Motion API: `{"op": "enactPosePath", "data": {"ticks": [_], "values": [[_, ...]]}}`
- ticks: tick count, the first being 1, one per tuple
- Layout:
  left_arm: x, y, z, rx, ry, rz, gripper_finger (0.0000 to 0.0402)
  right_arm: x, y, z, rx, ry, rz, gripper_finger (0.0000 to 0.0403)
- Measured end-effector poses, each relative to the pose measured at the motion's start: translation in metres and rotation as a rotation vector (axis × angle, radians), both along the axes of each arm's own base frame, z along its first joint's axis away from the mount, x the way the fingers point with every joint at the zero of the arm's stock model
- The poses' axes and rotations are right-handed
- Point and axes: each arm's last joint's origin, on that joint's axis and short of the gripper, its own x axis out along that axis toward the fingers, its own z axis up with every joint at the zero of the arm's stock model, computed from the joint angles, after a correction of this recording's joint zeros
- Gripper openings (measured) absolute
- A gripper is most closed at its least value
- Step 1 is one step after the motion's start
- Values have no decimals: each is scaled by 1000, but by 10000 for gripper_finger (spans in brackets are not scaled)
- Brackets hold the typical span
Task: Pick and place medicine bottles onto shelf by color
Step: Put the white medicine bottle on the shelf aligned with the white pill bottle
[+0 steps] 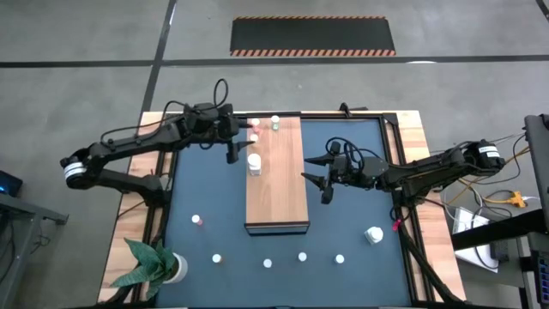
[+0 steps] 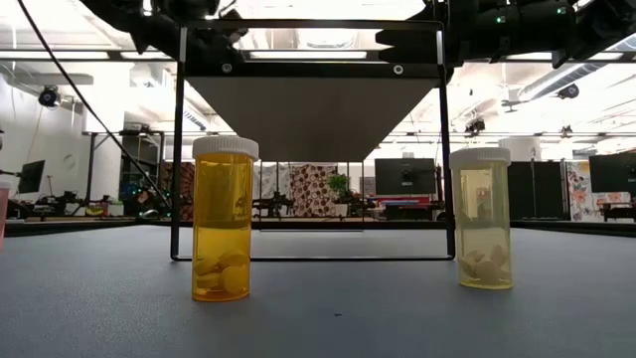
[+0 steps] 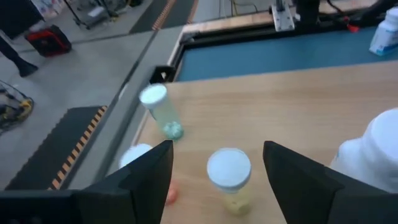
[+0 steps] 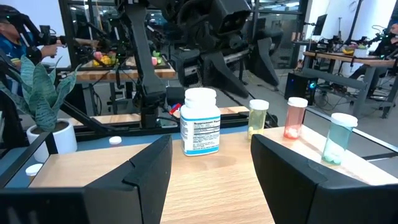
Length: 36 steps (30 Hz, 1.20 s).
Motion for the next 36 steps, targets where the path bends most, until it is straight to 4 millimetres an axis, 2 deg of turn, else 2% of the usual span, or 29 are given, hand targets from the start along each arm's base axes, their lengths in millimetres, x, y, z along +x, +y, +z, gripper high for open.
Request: {"op": "enactPosePath", "data": {"ticks": [4, 8, 13, 17, 25, 29, 36], "values": [[-10, -5, 10, 17, -23, 0, 233, 0, 0, 0, -5, 1, 0, 210], [-28, -13, 11, 60, 76, 17, 231, 0, 0, 0, -12, 2, 0, 210], [-43, -18, 11, 77, 146, 86, 199, 0, 0, -1, -26, 12, -1, 210], [-37, -15, 5, 47, 168, 91, 150, 0, 0, -3, -43, 43, 0, 210], [-12, -2, -24, -7, 278, 84, 57, 0, 0, -8, -65, 94, 1, 210], [-5, 2, -31, -14, 289, 84, 30, 0, 0, -8, -83, 100, 1, 210], [0, 4, -25, 17, 220, 86, 13, 0, 0, -10, -88, 114, 1, 210]]}}
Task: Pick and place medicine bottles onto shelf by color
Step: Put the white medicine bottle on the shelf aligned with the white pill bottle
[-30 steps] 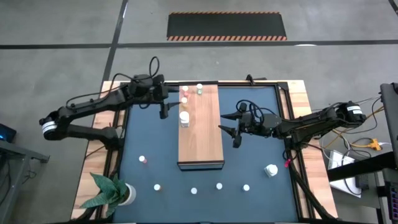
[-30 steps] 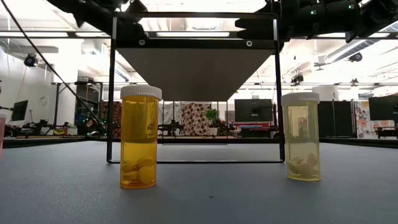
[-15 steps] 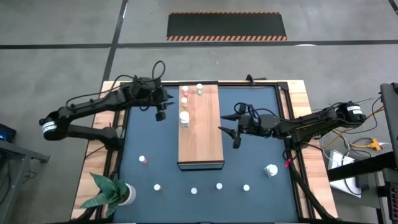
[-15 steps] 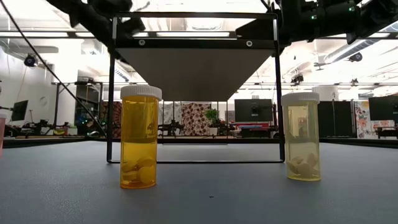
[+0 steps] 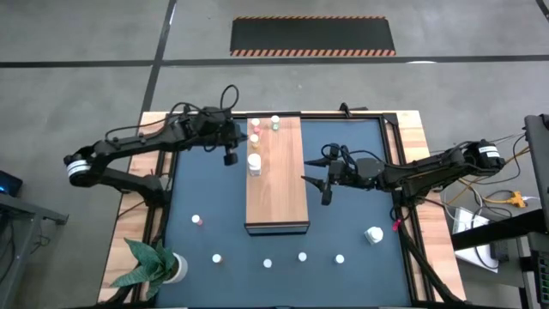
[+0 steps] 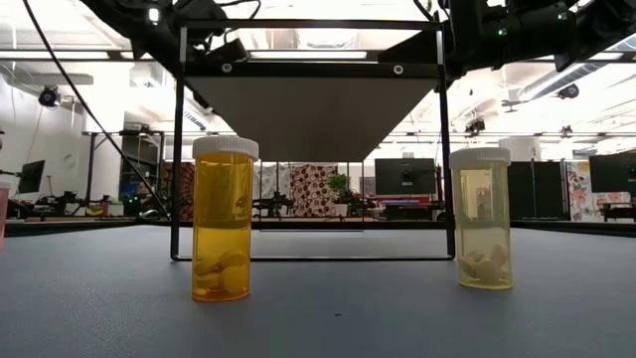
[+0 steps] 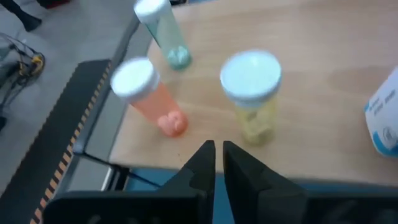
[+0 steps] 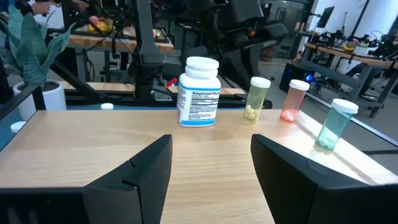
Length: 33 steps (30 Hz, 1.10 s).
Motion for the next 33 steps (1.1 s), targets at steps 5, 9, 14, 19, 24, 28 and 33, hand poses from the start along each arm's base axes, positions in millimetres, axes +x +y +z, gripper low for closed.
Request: {"op": "enactPosePath", "data": {"ticks": [5, 9, 14, 19, 24, 28, 33], "values": [[0, 0, 2, -9, -22, 1, 12, 0, 0, 0, 0, 0, 0, 210], [0, -1, 2, -22, -29, -10, 12, 0, 0, 0, 0, 0, 0, 210], [1, -1, 3, -33, -41, -29, 12, 0, 0, 0, 1, 0, -1, 210], [2, -1, 5, -25, -64, -36, 12, 0, 0, 0, 2, 0, -1, 210], [3, -2, 6, -33, -80, -53, 12, 0, 0, 0, 3, 0, -1, 210], [3, -2, 6, -50, -87, -44, 12, 0, 0, 0, 1, 0, -1, 210], [3, -2, 6, -51, -88, -43, 12, 0, 0, 0, -3, 2, -1, 210]]}}
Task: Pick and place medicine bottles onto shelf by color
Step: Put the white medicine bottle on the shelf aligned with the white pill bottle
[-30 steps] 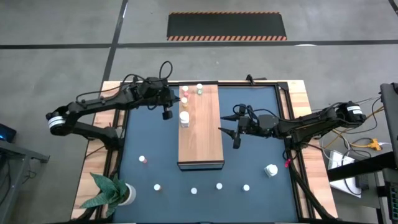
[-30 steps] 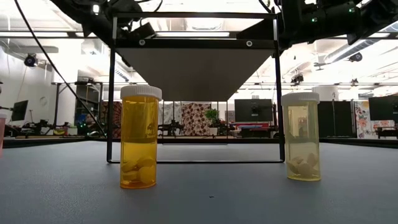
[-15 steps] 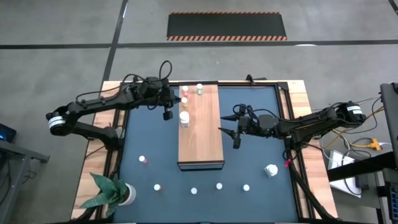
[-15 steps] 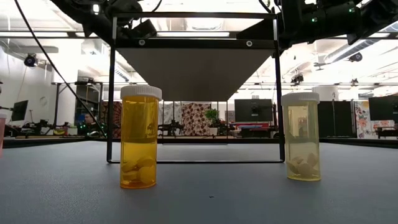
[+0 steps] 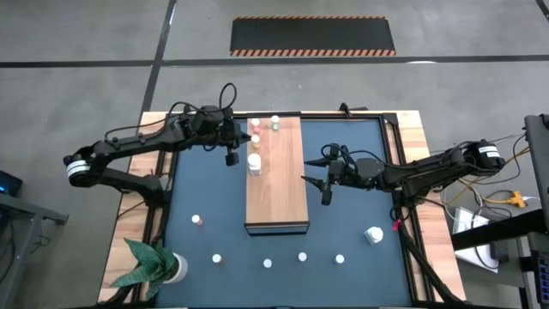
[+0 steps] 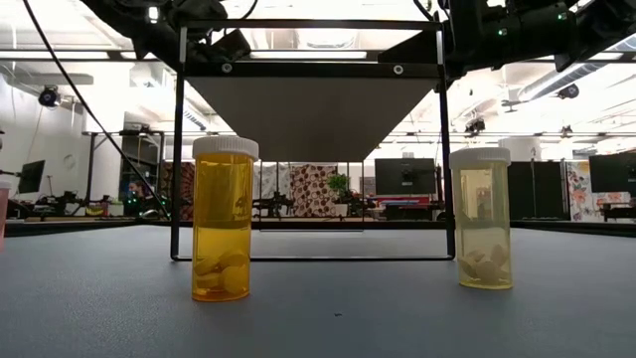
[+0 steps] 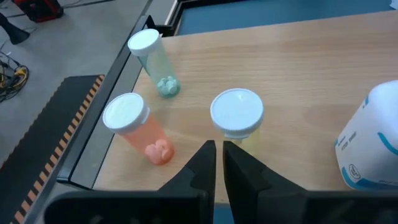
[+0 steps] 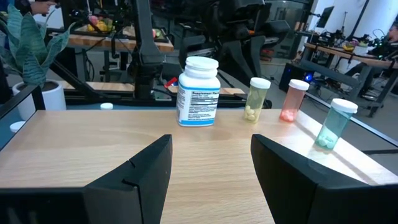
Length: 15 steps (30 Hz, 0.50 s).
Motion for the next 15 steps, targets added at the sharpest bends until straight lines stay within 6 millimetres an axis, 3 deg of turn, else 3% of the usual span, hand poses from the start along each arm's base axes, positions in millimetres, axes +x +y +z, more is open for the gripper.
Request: {"op": "enactPosePath", "data": {"ticks": [15], "values": [[1, -1, 1, -17, -13, 3, 12, 0, 0, 0, -6, 3, -1, 210]]}}
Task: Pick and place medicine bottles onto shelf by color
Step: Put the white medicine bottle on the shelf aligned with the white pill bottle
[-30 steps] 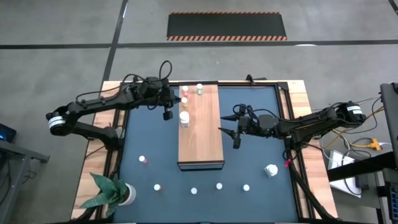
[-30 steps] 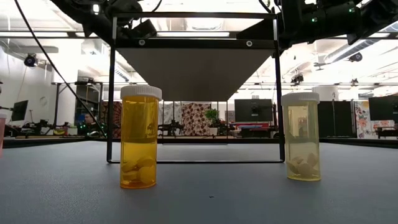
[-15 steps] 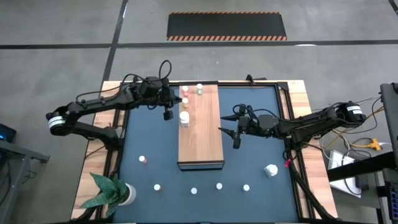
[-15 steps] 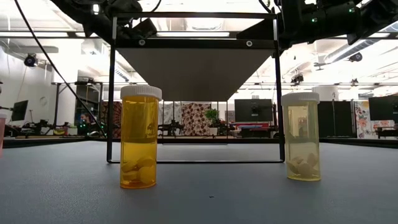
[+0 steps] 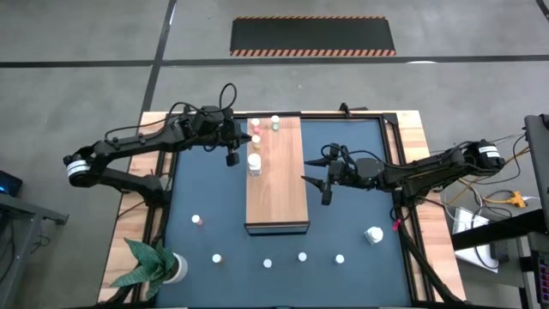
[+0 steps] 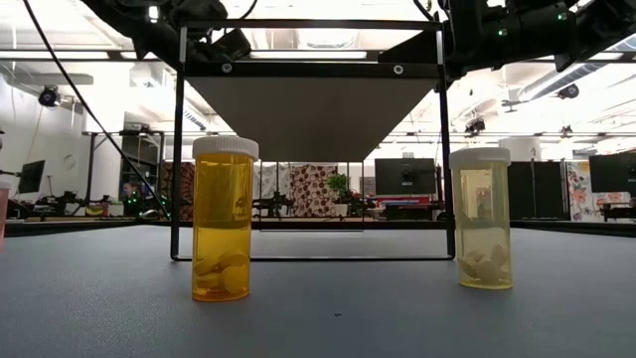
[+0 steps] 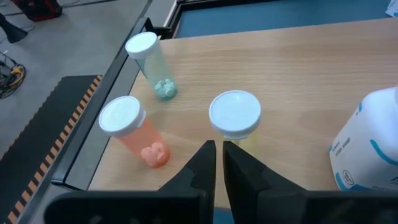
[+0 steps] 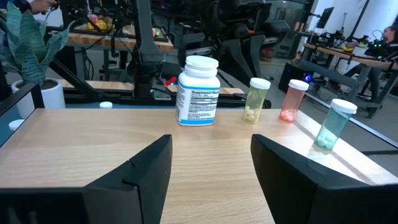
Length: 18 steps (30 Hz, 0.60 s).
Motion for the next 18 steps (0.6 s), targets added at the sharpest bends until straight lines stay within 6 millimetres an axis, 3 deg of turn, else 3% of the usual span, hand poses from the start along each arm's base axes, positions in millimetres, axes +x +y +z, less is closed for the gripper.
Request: {"op": "enactPosePath", "data": {"ticks": [6, 11, 18], "values": [[-3, -1, 3, 7, -5, 7, 12, 0, 0, 0, 17, -1, -7, 210], [-17, -8, 22, 53, -74, 27, 12, -4, 2, 4, 123, 14, 2, 210], [-37, -30, 52, 34, -259, 18, 12, -3, 17, 24, 343, 220, 113, 210]]}}
